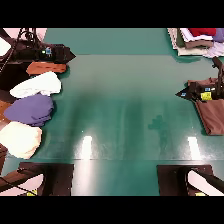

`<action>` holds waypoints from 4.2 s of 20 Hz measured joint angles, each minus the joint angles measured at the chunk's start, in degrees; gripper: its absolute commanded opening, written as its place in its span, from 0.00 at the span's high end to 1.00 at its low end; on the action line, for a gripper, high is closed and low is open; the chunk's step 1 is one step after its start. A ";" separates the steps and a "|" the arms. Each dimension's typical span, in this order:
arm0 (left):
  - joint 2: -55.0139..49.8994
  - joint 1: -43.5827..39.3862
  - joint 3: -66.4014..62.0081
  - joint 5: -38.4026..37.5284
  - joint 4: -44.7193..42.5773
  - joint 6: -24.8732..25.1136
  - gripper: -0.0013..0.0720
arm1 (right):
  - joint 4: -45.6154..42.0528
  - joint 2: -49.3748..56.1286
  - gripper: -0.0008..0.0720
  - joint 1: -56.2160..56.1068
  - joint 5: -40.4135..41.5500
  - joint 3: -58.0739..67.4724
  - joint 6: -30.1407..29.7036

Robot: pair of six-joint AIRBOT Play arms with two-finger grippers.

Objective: Fold the shirts.

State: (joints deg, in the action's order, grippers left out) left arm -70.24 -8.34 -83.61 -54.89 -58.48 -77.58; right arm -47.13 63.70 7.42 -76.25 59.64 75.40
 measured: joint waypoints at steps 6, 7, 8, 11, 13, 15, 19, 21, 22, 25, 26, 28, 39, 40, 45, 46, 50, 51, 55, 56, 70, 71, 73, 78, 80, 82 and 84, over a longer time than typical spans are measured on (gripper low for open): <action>0.00 0.00 0.00 0.02 0.00 0.00 0.94 | 0.00 0.00 0.97 0.00 -0.02 0.00 0.00; 0.02 0.00 0.00 0.02 0.00 0.00 0.94 | 0.00 0.00 0.97 0.00 -0.02 0.00 0.00; 0.00 0.00 0.00 0.02 0.00 0.00 0.94 | 0.00 0.00 0.97 0.00 0.00 0.00 0.00; 0.00 0.00 0.00 0.02 0.00 -0.02 0.94 | 0.00 0.00 0.97 0.00 0.02 0.00 0.00; 0.02 0.00 0.00 0.02 0.00 -0.02 0.94 | 0.00 0.00 0.97 0.00 0.09 0.00 0.00; 0.00 0.00 0.00 0.02 0.02 -0.02 0.94 | 0.00 0.00 0.97 0.00 0.13 0.00 0.00; -0.11 -0.07 0.00 3.41 -4.09 0.00 0.18 | 0.00 0.00 0.97 0.00 0.17 0.00 0.00; -0.74 0.59 0.00 6.73 -11.82 -2.16 0.17 | 0.00 0.00 0.97 0.00 0.17 0.00 0.00; -1.62 1.55 0.00 8.15 -16.20 -3.91 0.18 | 0.00 0.00 0.97 0.00 0.17 0.00 0.00; -6.43 6.45 0.00 11.04 -24.48 -7.82 0.17 | 0.02 0.00 0.97 0.00 0.17 0.00 0.00; -8.70 8.46 0.00 12.09 -26.25 -8.61 0.17 | 0.02 0.00 0.97 0.00 0.17 0.00 0.00; -13.33 11.74 -0.17 14.03 -28.15 -9.62 0.17 | 0.02 0.00 0.97 0.00 0.17 0.00 0.00; -36.72 16.92 -13.46 19.74 -29.55 -10.82 0.18 | 0.02 0.00 0.97 -2.05 0.61 0.00 0.04; -37.66 16.94 -13.99 20.22 -29.55 -10.75 0.33 | -0.04 0.00 0.97 -2.43 0.96 0.00 0.04; -40.22 17.07 -15.08 22.56 -29.57 -10.54 0.94 | -0.39 0.00 0.97 -3.19 1.97 0.00 0.04; -40.37 17.07 -15.58 22.60 -29.57 -10.49 0.94 | -0.44 0.00 0.97 -3.23 2.05 0.00 0.04; -39.28 17.07 -20.87 18.51 -29.57 -10.49 0.95 | -0.42 0.00 0.97 -3.32 2.56 0.07 0.04; -38.16 17.07 -22.80 17.33 -29.55 -10.51 0.95 | -0.33 0.00 0.97 -3.32 2.78 0.35 0.04; -29.62 17.07 -30.18 12.57 -28.24 -10.36 0.95 | 0.31 0.00 0.97 -3.28 3.82 4.83 0.04; -26.67 16.90 -31.15 11.47 -27.65 -9.81 0.95 | 0.39 0.02 0.97 -3.28 4.22 6.93 0.02; 4.37 -8.87 -26.71 -10.62 -17.73 -3.02 0.94 | 0.57 0.00 0.97 -3.26 7.52 35.06 0.00; 4.68 -11.74 -23.21 -11.58 -17.73 -3.61 0.94 | 0.57 0.00 0.97 -3.26 6.82 35.60 0.00; 4.92 -17.03 -14.67 -12.04 -17.53 -4.57 0.94 | 0.57 0.00 0.97 -3.26 5.05 36.24 0.00; 5.27 -24.65 6.32 -3.65 -17.14 -5.97 0.27 | 0.55 0.00 0.97 -3.26 1.90 36.81 0.00; 5.31 -24.59 10.08 -1.51 -17.35 -6.40 0.27 | 0.55 0.00 0.97 -3.26 1.22 36.89 0.00; 5.51 -22.10 10.97 -1.51 -17.55 -6.69 0.27 | 0.55 0.00 0.97 -3.26 0.87 36.92 0.00; 5.92 -18.12 10.78 -4.11 -17.57 -6.84 0.27 | 0.55 0.00 0.97 -3.26 0.24 36.92 0.00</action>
State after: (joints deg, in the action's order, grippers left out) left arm -64.31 -26.46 -72.84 -59.00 -76.05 -84.42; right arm -46.59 63.70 4.16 -76.01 96.55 75.40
